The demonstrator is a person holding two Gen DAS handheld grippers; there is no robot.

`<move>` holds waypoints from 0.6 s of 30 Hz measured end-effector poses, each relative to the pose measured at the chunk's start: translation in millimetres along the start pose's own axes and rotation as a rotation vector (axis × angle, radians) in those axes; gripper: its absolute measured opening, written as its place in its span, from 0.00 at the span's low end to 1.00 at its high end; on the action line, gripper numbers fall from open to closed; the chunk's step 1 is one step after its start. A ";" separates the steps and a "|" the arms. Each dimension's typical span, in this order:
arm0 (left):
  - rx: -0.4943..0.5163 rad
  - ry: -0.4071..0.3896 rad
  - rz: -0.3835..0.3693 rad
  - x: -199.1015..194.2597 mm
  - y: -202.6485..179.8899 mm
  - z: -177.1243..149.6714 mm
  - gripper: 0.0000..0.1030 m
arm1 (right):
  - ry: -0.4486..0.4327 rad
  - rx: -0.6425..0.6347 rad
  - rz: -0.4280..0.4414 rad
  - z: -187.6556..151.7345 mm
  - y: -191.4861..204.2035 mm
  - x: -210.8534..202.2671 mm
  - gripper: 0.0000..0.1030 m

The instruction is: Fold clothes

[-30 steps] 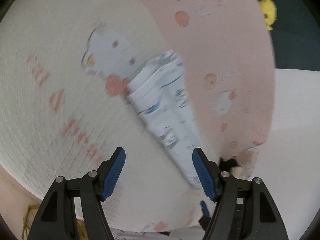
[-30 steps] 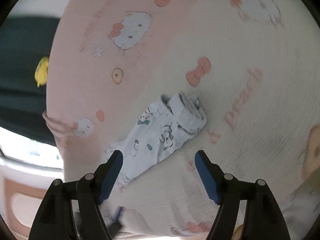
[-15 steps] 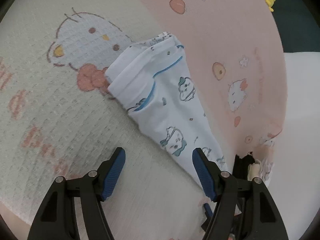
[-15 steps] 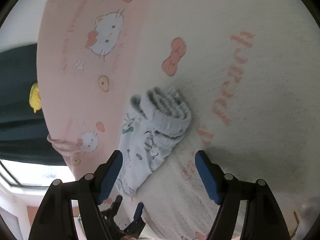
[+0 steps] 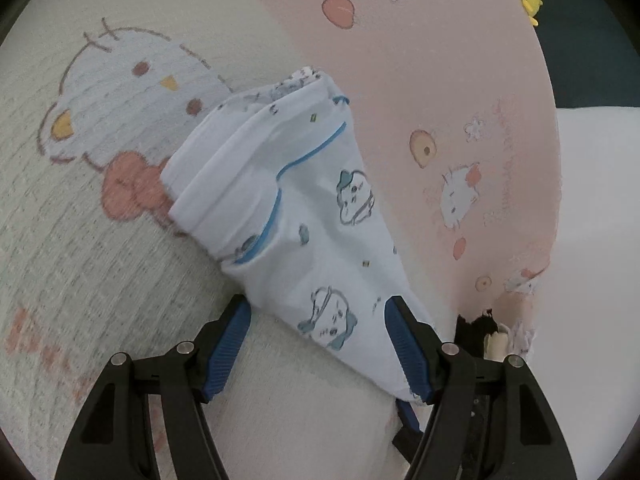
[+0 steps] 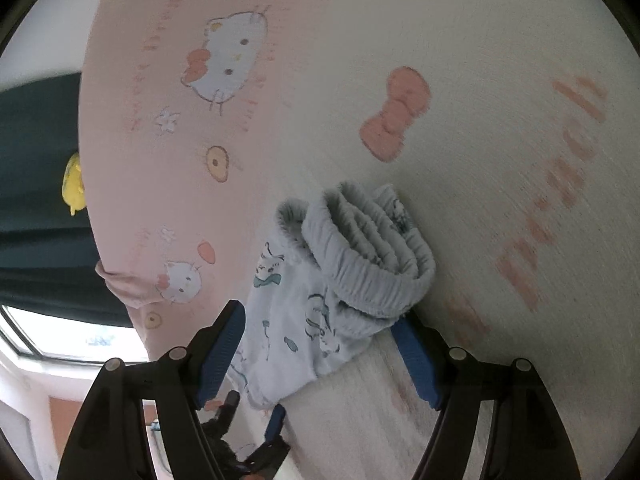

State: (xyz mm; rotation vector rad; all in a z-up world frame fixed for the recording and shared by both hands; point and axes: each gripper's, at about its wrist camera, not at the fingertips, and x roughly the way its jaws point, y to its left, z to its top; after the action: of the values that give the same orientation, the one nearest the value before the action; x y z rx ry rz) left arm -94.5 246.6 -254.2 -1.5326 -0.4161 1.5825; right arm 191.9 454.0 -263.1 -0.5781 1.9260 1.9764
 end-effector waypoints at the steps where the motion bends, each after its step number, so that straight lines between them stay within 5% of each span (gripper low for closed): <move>1: -0.004 -0.007 0.000 1.8 -1.0 0.6 0.66 | -0.009 0.000 0.002 -0.1 0.5 0.0 0.72; 10: -0.065 -0.053 -0.031 9.6 0.4 9.5 0.68 | -0.015 0.015 0.029 3.4 0.8 -1.4 0.72; 18: 0.017 -0.070 0.036 18.5 -19.6 3.7 0.85 | -0.022 0.155 0.057 -7.6 -7.5 -4.5 0.72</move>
State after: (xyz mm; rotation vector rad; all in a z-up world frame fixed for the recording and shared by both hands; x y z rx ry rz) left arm -88.6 273.0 -250.6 -1.4828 -0.4155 1.6677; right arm 200.1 446.9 -267.5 -0.4634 2.0796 1.8372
